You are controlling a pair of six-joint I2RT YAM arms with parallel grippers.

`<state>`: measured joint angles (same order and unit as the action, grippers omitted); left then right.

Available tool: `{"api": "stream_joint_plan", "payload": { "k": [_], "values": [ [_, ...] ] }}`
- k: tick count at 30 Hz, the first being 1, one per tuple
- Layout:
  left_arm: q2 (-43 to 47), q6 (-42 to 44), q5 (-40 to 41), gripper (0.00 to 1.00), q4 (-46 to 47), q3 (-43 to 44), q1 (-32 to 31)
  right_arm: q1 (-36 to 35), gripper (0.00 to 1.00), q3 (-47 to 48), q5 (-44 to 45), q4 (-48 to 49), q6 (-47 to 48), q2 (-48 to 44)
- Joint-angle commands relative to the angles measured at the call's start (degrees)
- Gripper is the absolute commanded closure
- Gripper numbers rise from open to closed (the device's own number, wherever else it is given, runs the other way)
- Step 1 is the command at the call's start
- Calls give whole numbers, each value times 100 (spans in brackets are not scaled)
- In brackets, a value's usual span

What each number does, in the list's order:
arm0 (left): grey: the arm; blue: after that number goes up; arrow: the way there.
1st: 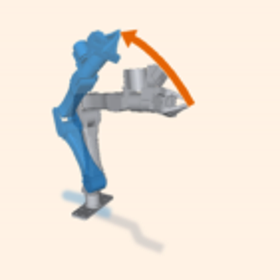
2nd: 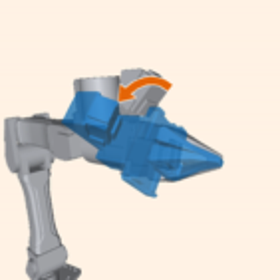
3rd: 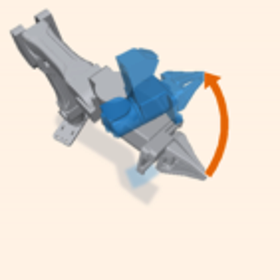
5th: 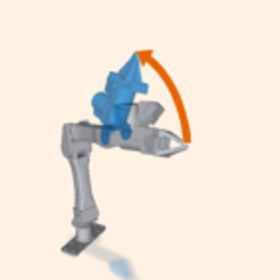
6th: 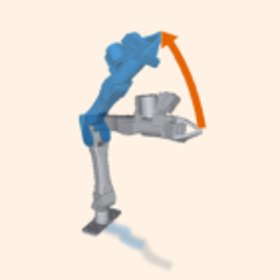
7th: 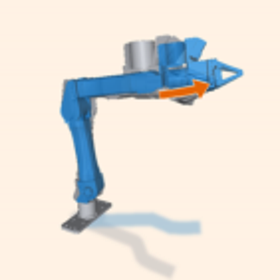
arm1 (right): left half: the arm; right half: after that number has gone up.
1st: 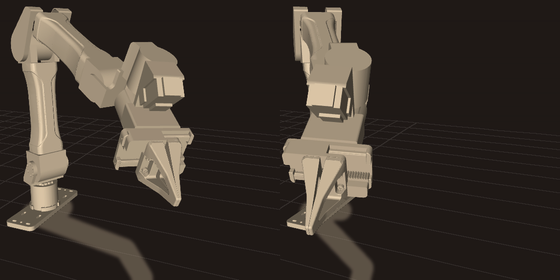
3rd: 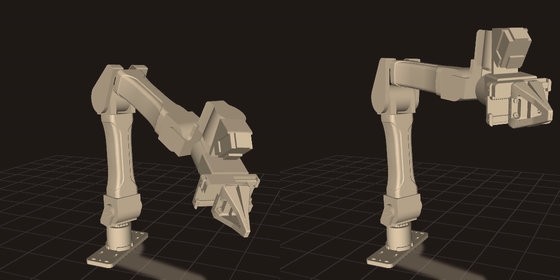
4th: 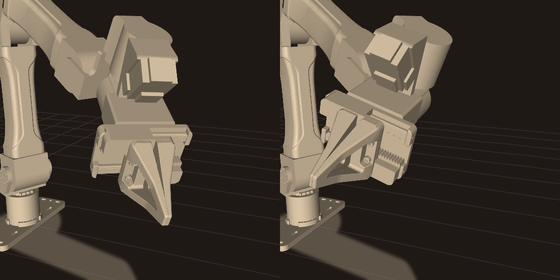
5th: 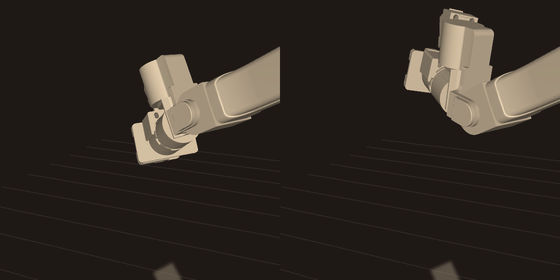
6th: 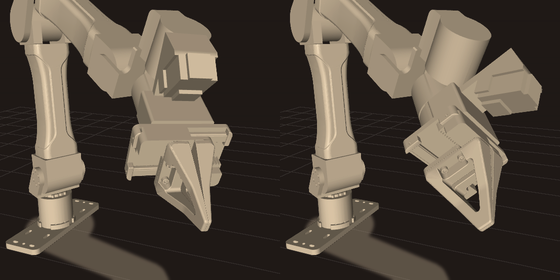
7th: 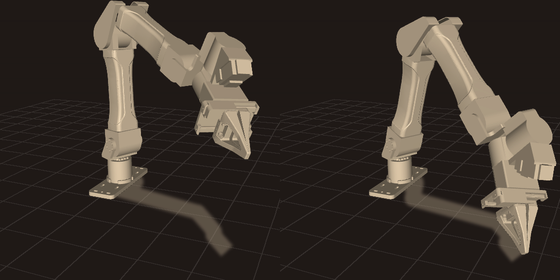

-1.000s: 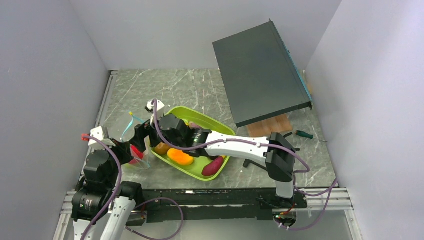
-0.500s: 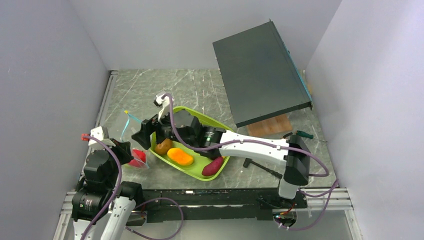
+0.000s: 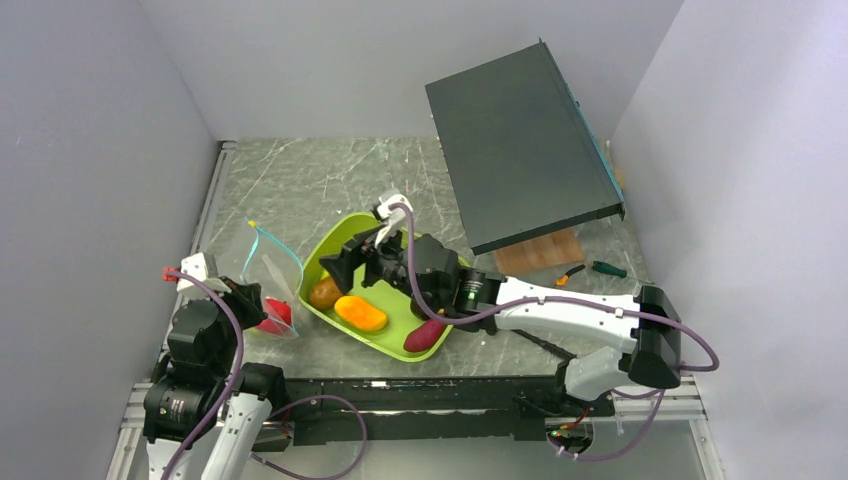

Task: Place the food in the zip-top bag and seal the zipper
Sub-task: Pick up the fake fruit from the bin.

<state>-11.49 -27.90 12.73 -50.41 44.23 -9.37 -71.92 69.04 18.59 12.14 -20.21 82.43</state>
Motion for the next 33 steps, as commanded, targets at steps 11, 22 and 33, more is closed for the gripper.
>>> {"api": "stream_joint_plan", "payload": {
  "k": [11,22,33],
  "values": [
    [-3,57,-90,100,252,33,-21,615,17,-980,-508,-763,-268,705],
    [14,46,-61,100,232,32,-21,610,22,-280,-1433,-1345,-611,2290],
    [-19,57,-91,100,243,33,-20,610,41,-324,-716,-1486,-529,1982]
  ]
}}
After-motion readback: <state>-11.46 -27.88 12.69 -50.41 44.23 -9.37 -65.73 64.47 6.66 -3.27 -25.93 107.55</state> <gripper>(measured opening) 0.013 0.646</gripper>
